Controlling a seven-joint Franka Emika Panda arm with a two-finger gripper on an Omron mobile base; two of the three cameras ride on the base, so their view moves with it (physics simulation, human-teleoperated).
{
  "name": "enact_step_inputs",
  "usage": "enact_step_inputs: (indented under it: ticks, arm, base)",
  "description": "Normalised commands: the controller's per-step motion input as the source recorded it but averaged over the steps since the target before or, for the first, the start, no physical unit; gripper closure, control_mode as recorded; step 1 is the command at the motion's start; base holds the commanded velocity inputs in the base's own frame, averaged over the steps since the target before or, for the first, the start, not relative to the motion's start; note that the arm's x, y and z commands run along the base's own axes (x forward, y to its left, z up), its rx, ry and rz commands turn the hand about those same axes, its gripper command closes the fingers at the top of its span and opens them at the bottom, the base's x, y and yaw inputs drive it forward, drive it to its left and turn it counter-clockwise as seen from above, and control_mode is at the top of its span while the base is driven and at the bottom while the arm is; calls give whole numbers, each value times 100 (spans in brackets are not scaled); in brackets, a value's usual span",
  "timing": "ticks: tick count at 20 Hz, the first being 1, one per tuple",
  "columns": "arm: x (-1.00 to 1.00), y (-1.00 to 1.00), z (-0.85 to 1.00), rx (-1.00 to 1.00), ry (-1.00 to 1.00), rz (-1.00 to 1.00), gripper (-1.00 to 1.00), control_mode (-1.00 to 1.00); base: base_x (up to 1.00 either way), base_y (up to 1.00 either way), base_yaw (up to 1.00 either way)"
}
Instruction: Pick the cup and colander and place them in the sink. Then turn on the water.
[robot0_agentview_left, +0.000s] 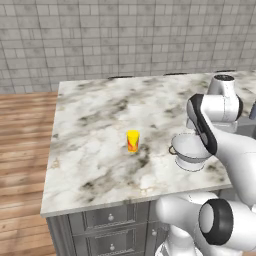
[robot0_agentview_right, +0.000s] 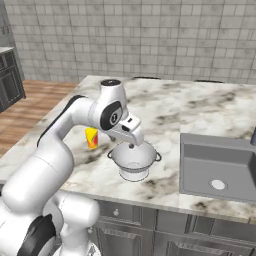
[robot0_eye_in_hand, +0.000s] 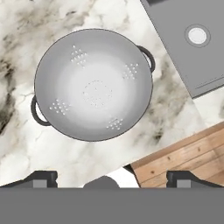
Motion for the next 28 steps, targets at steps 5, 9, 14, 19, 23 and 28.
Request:
enact_step_inputs:
  ticks: [5,9,14,19,23,28]
  arm:
    - [-11,-31,-16,0,5,-8,-100,-100]
    - [-9,-38,-21,5,0,-9,-100,-100]
    - [0,-33,-4,17,-1,-12,-100,-100]
    - [2,-18,0,16,6,-15,-100,-100]
    - [23,0,0,4,17,-11,-100,-100]
    - [29,0,-21,0,4,-7,-100,-100]
  base:
    - [0,0,0]
    - [0,0,0]
    - [0,0,0]
    - [0,0,0]
    - [0,0,0]
    - [0,0,0]
